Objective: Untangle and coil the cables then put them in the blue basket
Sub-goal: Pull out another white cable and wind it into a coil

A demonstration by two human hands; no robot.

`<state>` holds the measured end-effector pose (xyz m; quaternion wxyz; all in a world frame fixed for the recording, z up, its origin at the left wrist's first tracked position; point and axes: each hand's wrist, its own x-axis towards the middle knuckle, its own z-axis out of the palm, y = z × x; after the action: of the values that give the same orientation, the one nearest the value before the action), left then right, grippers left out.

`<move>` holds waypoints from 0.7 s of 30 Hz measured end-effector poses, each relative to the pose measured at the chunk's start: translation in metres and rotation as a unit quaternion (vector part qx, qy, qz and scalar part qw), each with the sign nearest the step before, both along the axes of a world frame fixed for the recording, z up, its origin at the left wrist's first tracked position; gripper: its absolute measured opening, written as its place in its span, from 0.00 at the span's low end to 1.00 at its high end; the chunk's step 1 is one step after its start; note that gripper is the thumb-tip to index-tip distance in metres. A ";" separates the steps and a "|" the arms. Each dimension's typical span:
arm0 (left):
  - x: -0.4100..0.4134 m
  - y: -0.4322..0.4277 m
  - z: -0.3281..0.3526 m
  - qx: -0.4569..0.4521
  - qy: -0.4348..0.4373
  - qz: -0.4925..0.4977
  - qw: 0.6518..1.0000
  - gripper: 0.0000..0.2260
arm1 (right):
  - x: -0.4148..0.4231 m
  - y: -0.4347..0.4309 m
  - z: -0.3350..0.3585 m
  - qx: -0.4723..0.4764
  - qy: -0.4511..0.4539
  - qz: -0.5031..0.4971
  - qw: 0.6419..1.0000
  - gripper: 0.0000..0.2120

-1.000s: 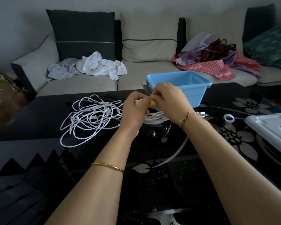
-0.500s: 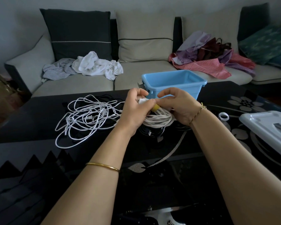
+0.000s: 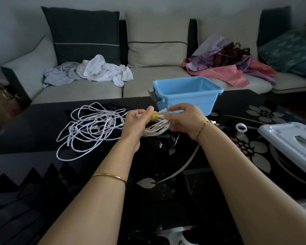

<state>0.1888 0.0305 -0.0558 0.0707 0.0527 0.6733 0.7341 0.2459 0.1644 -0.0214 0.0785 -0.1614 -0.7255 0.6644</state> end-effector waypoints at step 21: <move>-0.015 -0.088 -0.046 -0.617 0.089 0.002 0.782 0.20 | -0.044 -0.082 -0.013 0.495 0.085 0.035 0.864 0.16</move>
<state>0.1737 -0.0572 -0.1022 0.0264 0.0617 0.9858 0.1540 0.2015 0.0827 -0.0342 0.1861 -0.0187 -0.9546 0.2317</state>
